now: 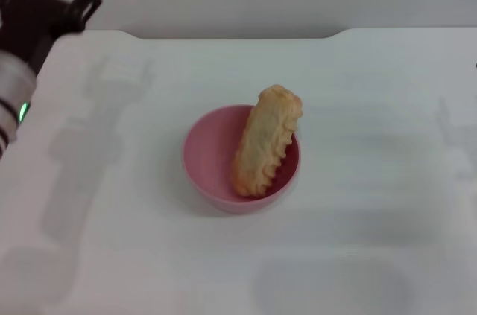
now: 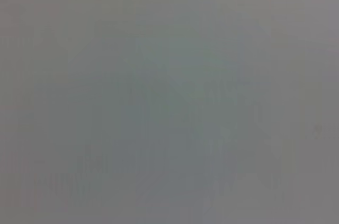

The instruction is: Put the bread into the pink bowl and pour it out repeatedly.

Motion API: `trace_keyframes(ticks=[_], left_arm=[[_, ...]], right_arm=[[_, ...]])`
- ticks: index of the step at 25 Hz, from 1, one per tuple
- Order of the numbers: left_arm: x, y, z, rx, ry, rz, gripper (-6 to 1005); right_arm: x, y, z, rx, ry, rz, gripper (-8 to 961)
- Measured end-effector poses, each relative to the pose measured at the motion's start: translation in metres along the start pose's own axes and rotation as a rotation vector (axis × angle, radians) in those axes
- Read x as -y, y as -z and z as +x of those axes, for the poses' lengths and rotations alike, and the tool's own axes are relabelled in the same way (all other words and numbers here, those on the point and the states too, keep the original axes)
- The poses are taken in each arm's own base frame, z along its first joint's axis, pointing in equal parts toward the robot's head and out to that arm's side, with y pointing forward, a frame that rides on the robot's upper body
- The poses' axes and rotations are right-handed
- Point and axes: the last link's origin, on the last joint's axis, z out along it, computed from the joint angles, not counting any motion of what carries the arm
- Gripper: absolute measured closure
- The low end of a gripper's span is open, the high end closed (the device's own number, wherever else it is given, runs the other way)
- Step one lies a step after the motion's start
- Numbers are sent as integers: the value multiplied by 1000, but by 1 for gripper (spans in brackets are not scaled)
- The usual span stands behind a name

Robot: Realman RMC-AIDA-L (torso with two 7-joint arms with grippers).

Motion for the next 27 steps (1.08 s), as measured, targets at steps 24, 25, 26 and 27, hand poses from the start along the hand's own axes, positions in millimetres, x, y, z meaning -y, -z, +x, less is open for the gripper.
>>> trace_keyframes(ticks=[24, 25, 26, 27], left_arm=[[11, 53, -55, -117, 26, 7, 135], [11, 53, -55, -117, 26, 7, 135], [11, 53, -56, -112, 29, 6, 135], [10, 53, -58, -100, 36, 6, 135]], right_arm=[[6, 16, 12, 18, 0, 18, 287], [6, 16, 13, 17, -6, 17, 287], [7, 16, 14, 13, -15, 20, 287], [8, 17, 14, 11, -18, 22, 287]])
